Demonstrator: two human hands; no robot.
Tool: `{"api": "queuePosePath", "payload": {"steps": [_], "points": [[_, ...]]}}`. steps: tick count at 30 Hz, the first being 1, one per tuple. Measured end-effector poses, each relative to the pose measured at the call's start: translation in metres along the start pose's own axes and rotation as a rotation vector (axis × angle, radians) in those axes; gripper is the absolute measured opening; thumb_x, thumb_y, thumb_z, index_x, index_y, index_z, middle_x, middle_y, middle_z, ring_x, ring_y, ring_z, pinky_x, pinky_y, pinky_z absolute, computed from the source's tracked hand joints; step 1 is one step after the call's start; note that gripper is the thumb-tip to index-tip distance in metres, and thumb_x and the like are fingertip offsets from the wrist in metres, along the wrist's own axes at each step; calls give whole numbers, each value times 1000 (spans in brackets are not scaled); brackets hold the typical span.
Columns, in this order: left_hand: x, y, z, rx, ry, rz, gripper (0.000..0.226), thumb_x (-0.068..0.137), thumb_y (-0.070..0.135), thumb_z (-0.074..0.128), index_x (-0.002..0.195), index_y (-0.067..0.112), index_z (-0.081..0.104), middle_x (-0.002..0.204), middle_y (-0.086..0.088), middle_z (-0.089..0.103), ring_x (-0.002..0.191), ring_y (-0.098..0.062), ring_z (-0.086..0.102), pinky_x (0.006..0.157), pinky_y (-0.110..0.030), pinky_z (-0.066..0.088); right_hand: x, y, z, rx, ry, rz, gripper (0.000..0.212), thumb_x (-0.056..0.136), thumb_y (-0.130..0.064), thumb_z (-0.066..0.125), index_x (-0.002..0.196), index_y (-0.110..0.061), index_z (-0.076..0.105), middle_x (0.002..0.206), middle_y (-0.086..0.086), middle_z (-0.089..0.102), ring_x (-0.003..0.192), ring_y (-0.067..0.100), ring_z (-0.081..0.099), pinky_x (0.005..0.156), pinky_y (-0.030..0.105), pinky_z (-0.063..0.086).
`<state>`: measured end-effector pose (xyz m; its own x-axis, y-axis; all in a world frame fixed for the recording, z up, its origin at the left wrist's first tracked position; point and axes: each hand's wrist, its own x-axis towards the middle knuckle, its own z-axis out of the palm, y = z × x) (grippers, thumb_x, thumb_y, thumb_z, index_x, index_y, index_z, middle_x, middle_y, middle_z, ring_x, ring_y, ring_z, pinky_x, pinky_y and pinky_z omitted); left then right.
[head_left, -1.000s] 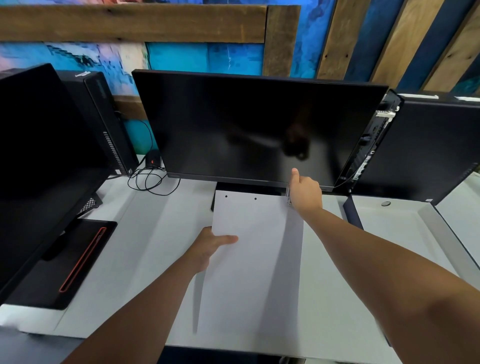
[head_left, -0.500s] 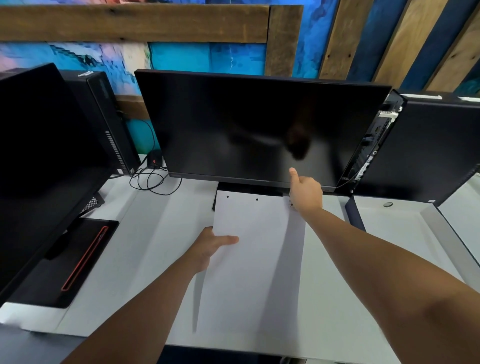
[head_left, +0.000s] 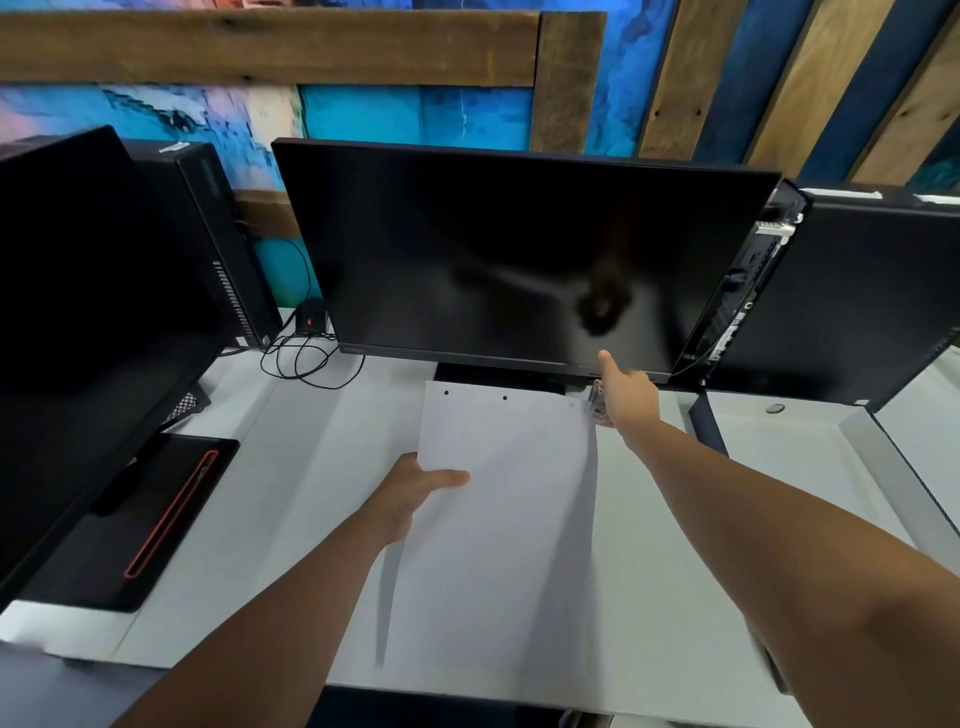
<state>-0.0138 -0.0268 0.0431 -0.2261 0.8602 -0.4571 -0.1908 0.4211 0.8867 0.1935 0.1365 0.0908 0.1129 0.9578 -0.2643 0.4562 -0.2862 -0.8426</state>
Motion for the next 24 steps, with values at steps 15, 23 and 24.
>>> {"api": "queuePosePath", "payload": {"steps": [15, 23, 24], "points": [[1, 3, 3, -7, -2, 21, 19, 76, -1, 73, 88, 13, 70, 78, 2, 76, 78, -17, 70, 69, -29, 54, 4, 47, -9, -136, -252, 175, 17, 71, 6, 50, 56, -2, 49, 57, 13, 54, 52, 26, 57, 66, 35, 59], [2, 3, 4, -15, -13, 45, 20, 77, 0, 72, 92, 14, 70, 85, -1, 76, 87, -23, 70, 80, -35, 54, -8, 89, -10, -469, -115, 33, 12, 73, -2, 55, 63, -5, 49, 73, 17, 71, 61, 30, 64, 52, 26, 50], [2, 3, 4, -12, -16, 46, 20, 77, 0, 73, 92, 14, 71, 85, -1, 76, 87, -23, 70, 81, -36, 54, -9, 93, -11, -495, -119, 33, 7, 74, -3, 54, 68, -5, 52, 75, 17, 71, 58, 27, 60, 48, 22, 43]]}}
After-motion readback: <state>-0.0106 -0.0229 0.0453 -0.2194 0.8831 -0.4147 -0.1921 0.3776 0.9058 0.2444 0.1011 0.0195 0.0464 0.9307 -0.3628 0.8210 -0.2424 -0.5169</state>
